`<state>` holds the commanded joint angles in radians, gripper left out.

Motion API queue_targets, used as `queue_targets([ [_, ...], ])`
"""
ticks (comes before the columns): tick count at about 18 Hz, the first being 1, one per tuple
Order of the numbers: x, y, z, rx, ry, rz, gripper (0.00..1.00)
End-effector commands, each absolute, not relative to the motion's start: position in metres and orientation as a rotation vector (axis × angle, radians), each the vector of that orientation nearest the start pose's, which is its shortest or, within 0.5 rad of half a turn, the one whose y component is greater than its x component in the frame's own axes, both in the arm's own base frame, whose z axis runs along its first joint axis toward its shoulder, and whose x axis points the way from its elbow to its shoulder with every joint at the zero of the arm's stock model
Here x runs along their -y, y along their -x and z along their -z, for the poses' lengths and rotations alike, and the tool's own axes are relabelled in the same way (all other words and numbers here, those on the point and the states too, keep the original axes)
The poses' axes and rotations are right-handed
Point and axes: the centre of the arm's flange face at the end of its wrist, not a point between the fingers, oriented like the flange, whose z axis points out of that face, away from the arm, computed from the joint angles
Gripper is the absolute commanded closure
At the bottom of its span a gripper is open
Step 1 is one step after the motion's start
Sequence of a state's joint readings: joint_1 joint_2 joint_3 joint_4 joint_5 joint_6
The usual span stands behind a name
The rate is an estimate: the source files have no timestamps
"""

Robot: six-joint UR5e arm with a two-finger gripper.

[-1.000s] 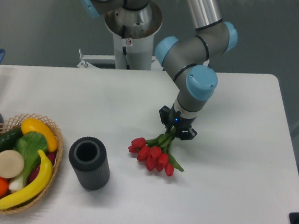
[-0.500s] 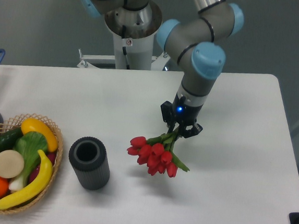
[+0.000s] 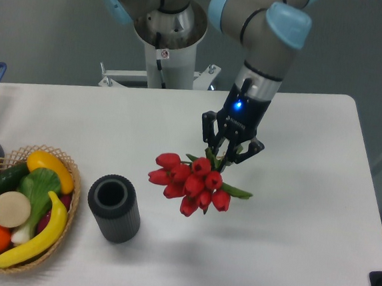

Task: Pick up the flowers from the table
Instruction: 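Lift the gripped tulip bundle up off the table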

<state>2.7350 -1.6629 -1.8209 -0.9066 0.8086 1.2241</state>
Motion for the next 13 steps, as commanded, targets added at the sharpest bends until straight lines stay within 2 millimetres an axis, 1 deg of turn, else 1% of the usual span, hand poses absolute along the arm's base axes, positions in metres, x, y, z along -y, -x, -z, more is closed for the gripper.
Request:
queue_targets([
  [3, -0.387, 0.407, -0.434, -0.171, 2.244, 0.014, 0.67],
  [5, -0.379, 0.414, -0.437, -0.124, 2.210, 0.032, 0.67],
  [10, -0.373, 0.418, -0.444, -0.118, 2.177, 0.029, 0.67],
  [11, -0.369, 0.422, -0.445, -0.107, 2.160, 0.032, 0.67],
  [13, -0.367, 0.421, -0.447, -0.104, 2.140, 0.039, 0.67],
])
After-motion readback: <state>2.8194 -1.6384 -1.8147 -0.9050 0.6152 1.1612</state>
